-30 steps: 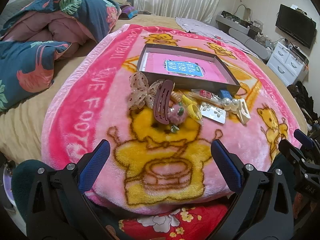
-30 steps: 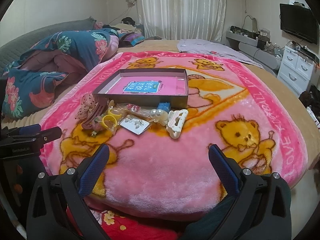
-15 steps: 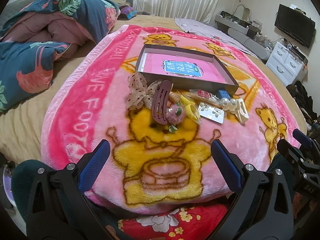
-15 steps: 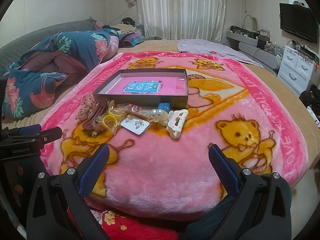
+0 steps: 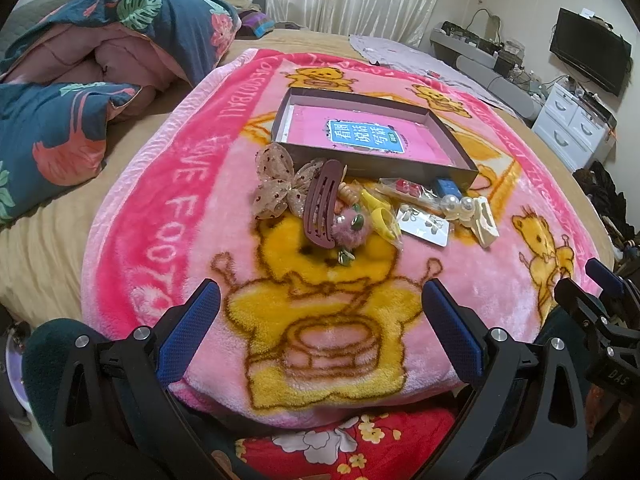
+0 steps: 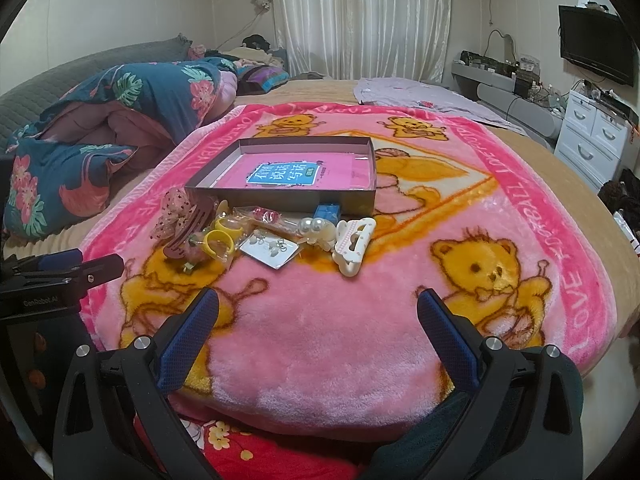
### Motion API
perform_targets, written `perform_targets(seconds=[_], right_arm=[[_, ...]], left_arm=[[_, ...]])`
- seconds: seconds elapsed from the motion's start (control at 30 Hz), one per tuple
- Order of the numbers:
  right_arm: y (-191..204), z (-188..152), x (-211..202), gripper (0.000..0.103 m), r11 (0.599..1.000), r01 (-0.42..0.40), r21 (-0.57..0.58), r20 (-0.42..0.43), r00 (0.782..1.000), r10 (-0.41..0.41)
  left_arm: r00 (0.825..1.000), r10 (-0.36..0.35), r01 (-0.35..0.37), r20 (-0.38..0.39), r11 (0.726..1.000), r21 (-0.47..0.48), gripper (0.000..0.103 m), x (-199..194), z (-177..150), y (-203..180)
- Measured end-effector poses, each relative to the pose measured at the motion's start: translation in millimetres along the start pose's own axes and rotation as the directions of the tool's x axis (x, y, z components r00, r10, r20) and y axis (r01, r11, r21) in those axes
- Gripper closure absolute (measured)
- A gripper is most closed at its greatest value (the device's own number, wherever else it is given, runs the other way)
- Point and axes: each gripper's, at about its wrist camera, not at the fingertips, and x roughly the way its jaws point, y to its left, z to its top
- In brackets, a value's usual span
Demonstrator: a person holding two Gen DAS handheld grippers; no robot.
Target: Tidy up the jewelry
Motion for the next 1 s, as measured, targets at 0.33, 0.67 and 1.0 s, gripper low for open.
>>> perform_targets(seconds=[0.33, 0.67, 1.0], right_arm=[[5, 3, -1, 0.004, 1.0, -0.02, -0.014, 0.006, 1.0, 0.02], [10, 20, 14, 0.004, 0.997, -0.069, -0.025, -0.014, 0.998, 0.069], [13, 40, 36, 0.004, 0.995, -0.082, -0.047, -0.031, 0.996, 0.081]], left_arm=[[1.0, 0.001, -0.001, -0.002, 1.0, -0.006, 0.009, 1, -1, 3], [0.999, 0.029, -0.03, -0.018, 0.998, -0.055, 0.009, 21, -1, 27], [0.998, 0.06, -0.062, -0.017, 0.991, -0.12, 0.009, 26, 14, 60]])
